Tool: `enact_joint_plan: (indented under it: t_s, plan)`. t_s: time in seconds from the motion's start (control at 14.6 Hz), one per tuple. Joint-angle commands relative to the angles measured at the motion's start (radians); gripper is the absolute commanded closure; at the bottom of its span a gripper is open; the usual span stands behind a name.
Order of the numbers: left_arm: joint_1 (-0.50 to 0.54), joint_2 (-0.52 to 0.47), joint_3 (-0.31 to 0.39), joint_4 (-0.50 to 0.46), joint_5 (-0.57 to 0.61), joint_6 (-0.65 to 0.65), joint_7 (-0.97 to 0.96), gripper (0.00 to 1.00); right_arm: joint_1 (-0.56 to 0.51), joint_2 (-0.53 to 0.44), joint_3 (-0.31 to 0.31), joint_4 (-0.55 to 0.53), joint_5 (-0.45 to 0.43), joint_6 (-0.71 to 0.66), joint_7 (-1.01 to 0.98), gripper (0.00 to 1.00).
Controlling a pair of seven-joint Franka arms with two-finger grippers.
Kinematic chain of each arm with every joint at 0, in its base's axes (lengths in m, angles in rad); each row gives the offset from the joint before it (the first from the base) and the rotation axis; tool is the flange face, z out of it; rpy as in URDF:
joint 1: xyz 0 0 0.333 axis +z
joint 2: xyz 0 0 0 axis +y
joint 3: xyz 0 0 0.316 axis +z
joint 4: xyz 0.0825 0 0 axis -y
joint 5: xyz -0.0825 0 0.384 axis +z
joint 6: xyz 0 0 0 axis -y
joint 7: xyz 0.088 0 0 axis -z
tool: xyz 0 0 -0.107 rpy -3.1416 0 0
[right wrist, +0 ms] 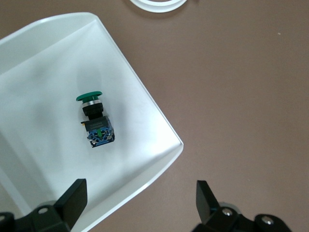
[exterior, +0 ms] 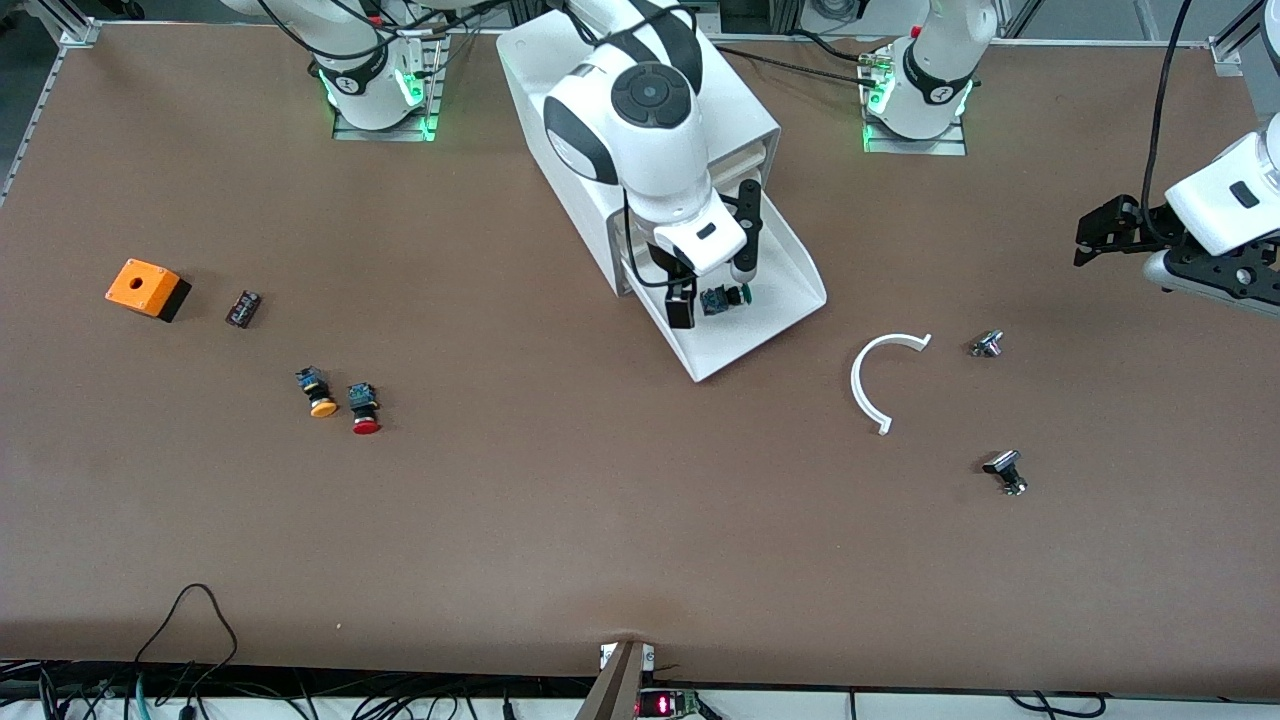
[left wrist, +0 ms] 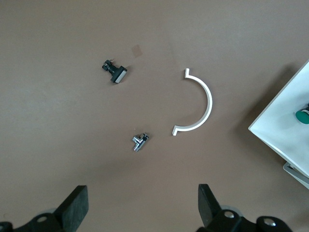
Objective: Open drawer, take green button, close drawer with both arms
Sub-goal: 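Lower the right gripper into the drawer and grasp the green button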
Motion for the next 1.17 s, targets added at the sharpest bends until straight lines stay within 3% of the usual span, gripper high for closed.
enact_joint_plan:
  t_s: [0.0, 1.1]
  plan:
    - [0.002, 0.008, -0.006, 0.022, 0.028, -0.033, -0.018, 0.0, 0.031, 0.059, 0.004, 0.059, -0.006, -0.01, -0.039, 0.0]
    - [0.001, 0.008, 0.0, 0.024, 0.016, -0.047, -0.02, 0.0, 0.086, 0.178, -0.002, 0.059, -0.047, 0.076, -0.031, 0.0]
